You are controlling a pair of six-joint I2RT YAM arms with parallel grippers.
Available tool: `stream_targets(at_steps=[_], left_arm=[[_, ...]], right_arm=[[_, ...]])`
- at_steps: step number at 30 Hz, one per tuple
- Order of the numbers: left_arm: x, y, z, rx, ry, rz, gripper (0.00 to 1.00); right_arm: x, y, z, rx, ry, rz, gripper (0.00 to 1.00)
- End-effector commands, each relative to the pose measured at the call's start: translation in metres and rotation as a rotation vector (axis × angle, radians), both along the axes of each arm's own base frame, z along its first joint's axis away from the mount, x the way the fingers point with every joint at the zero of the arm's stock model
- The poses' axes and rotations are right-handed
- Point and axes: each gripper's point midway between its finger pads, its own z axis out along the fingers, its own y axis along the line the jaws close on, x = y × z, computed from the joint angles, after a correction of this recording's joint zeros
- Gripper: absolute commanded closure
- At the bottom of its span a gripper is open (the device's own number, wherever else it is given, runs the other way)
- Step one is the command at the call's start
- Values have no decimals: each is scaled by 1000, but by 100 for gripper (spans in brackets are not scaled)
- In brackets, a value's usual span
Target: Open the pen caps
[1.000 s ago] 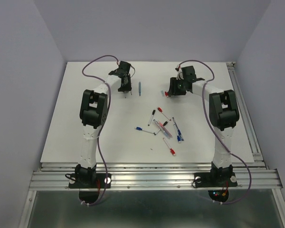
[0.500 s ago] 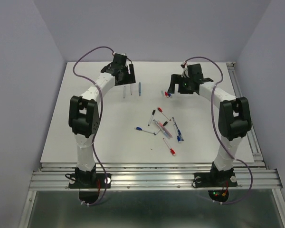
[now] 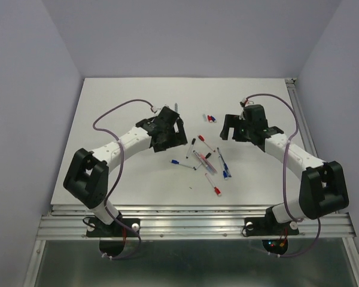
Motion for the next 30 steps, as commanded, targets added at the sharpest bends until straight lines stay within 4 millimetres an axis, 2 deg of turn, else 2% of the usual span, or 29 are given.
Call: stream_targets(at_steps=[1, 2, 3, 7, 13, 20, 25, 28, 30], left_arm=[[-50, -5, -26, -33, 153, 96, 1], [-55, -8, -29, -41, 165, 107, 1], [-63, -10, -36, -51, 194, 139, 1], [-67, -6, -51, -58, 239, 242, 1], [-61, -18, -60, -98, 275, 354, 3], [-59, 0, -72, -3, 298, 513, 8], [-57, -1, -82, 26, 323, 529, 13], [-58, 0, -88, 49, 342, 553, 21], [-57, -3, -88, 45, 345, 551, 23]], right_arm=[[8, -35, 15, -53, -79, -218, 0], [7, -41, 19, -56, -91, -257, 0], [3, -44, 15, -59, -85, -274, 0], [-3, -47, 15, -49, -93, -291, 0], [-11, -53, 14, -56, -101, -310, 0], [-13, -55, 15, -54, -106, -324, 0], [-14, -53, 13, -46, -100, -317, 0], [-14, -52, 12, -43, -99, -313, 0], [-13, -53, 11, -46, -95, -318, 0]])
